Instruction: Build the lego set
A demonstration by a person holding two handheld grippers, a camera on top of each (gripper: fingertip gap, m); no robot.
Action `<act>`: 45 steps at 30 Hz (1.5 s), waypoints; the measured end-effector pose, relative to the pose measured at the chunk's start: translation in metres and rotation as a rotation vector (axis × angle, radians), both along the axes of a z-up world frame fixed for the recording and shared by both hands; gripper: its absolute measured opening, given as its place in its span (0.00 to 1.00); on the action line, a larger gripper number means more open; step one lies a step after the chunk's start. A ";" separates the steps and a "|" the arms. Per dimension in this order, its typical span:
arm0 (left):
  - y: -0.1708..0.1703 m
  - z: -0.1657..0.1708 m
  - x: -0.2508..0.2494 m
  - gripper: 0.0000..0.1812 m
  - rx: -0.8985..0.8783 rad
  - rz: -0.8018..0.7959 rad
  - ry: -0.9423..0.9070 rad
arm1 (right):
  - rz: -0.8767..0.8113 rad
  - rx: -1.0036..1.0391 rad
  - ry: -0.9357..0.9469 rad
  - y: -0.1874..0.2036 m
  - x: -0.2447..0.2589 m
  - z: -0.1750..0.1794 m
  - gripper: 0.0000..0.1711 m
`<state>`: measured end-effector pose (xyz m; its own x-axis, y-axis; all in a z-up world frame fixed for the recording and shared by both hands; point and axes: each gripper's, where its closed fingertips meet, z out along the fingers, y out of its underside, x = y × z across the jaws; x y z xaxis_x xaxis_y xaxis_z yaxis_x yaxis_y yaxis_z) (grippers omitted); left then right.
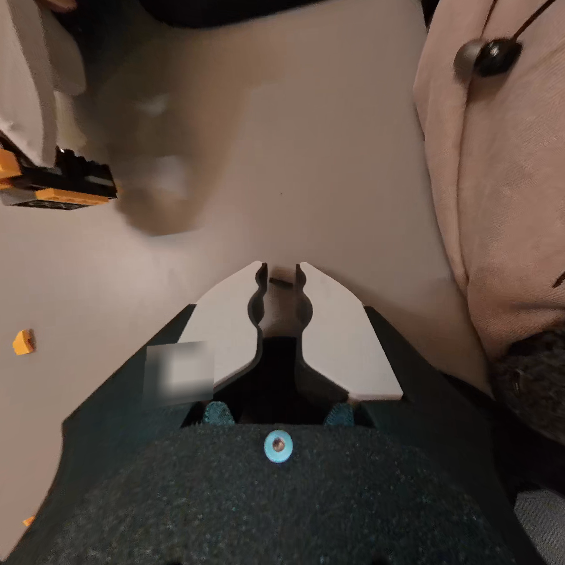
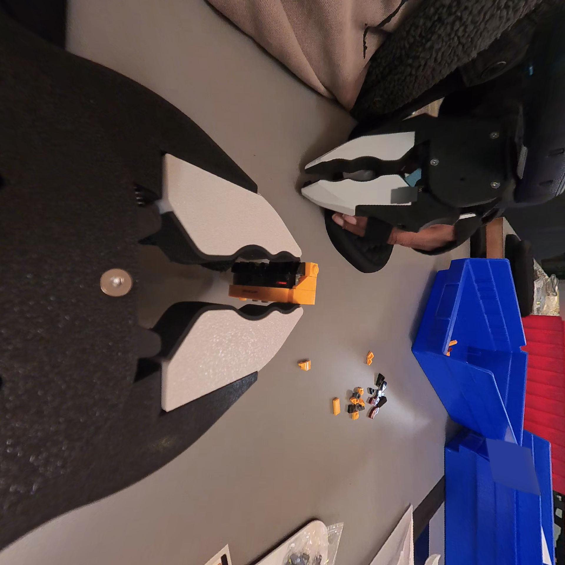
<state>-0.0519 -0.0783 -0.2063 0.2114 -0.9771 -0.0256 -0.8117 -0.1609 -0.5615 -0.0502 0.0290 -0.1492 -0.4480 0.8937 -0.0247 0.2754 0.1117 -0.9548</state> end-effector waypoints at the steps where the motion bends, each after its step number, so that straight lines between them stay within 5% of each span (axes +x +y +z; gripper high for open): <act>1: -0.001 -0.001 -0.001 0.10 -0.008 -0.009 0.012 | 0.001 -0.001 0.000 0.000 0.000 0.000 0.15; 14: 0.009 -0.001 -0.003 0.02 -0.004 -0.008 -0.008 | 0.006 -0.005 -0.004 0.000 0.000 0.000 0.14; 26: 0.101 -0.003 0.005 0.01 0.300 -0.018 -0.017 | -0.143 -0.007 0.060 0.030 -0.003 0.011 0.14; 32: 0.089 -0.004 0.006 0.07 0.230 -0.102 -0.037 | -0.173 -0.016 0.054 0.038 -0.003 0.009 0.15; 35: 0.084 0.000 0.001 0.13 0.151 -0.023 -0.095 | -0.172 -0.017 0.048 0.038 -0.003 0.008 0.15; 41: 0.083 0.002 -0.007 0.10 -0.016 0.212 -0.116 | -0.166 -0.021 0.037 0.037 -0.003 0.006 0.15; 45: 0.088 -0.006 -0.009 0.08 -0.029 0.235 -0.069 | -0.164 -0.020 0.035 0.036 -0.003 0.005 0.15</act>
<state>-0.0608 0.0093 -0.2119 0.4331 -0.9010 0.0240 -0.7097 -0.3574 -0.6072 -0.0534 0.0646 -0.1438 -0.2972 0.9544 -0.0300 0.2552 0.0491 -0.9656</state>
